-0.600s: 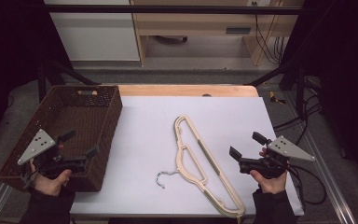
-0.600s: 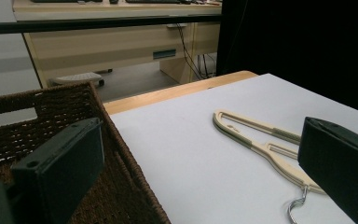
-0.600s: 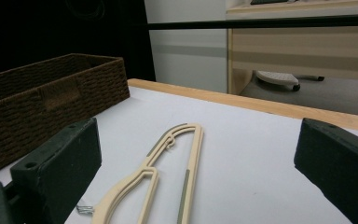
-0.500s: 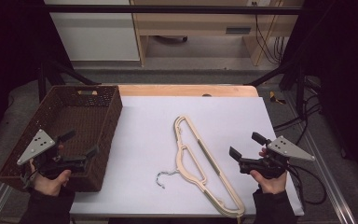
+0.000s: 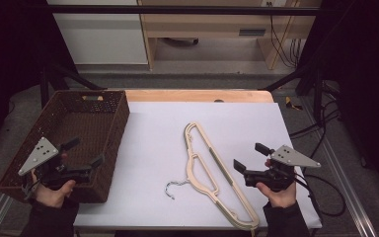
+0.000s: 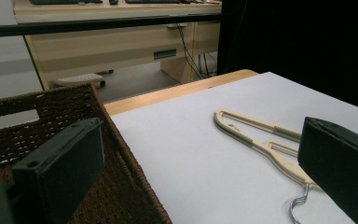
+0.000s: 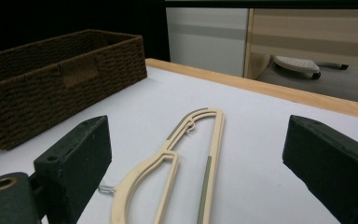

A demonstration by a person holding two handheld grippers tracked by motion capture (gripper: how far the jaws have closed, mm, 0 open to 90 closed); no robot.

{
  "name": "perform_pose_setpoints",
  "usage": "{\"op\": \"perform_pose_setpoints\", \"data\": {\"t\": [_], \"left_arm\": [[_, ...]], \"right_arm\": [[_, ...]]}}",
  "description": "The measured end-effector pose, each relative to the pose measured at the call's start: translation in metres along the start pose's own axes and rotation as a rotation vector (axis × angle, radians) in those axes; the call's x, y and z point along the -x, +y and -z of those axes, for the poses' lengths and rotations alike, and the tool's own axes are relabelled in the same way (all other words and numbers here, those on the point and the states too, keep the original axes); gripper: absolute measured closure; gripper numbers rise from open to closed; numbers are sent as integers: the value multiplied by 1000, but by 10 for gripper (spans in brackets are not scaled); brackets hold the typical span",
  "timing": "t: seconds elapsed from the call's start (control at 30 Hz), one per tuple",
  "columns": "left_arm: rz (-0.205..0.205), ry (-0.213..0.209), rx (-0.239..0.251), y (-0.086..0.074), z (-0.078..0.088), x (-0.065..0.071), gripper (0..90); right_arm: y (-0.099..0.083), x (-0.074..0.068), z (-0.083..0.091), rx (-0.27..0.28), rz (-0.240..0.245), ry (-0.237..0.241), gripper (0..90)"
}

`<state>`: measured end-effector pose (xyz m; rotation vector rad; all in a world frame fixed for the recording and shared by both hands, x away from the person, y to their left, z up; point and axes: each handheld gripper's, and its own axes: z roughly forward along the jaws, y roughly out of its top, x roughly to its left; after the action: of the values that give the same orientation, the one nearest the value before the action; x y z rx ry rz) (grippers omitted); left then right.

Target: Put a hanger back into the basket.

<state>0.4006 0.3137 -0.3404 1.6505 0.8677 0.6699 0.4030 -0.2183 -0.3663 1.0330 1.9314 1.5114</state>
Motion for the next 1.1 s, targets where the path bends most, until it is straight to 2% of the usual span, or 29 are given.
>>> {"op": "perform_pose_setpoints", "data": {"t": [0.13, 0.17, 0.27, 0.33, 0.4, 0.5, 0.57, 0.6, 0.73, 0.8, 0.97, 1.0, 1.03, 1.1], "left_arm": [[2, 0, -2, 0, -1, 1, 2], [1, -2, -2, 0, -1, 1, 2], [-1, -3, -5, -1, -2, 2, 2], [0, 0, -3, -1, -3, 2, 1], [-1, -1, -1, -1, -3, 2, 2], [-7, 1, -2, -1, -3, 2, 2], [-4, 2, -1, -1, -3, 2, 2], [-5, 1, 0, -1, -3, 2, 2], [-14, -3, -5, 0, -3, 3, 2], [-17, -18, -7, 0, -6, 7, 3], [-25, -50, -23, 0, -15, 18, 12], [-24, -69, -30, 0, -20, 23, 17], [-28, -78, -36, -1, -23, 26, 17], [-44, -94, -57, -1, -30, 35, 27]], "right_arm": [[0, -9, -7, -19, 14, 11, 122], [-1, -13, -11, -30, 16, 41, 160], [-2, -17, -16, -51, 30, 56, 180], [-5, -28, -28, -82, 43, 86, 220], [-6, -32, -33, -92, 43, 96, 228], [-13, -47, -52, -178, 75, 126, 241], [-15, -48, -57, -194, 72, 133, 249], [-20, -50, -64, -220, 57, 145, 273], [-28, -52, -74, -261, 66, 148, 296], [-30, -52, -77, -275, 71, 147, 297], [-31, -51, -76, -263, 86, 140, 267], [-29, -50, -71, -228, 80, 148, 234], [-29, -50, -71, -228, 80, 148, 234], [-24, -46, -64, -172, 69, 146, 185]]}}
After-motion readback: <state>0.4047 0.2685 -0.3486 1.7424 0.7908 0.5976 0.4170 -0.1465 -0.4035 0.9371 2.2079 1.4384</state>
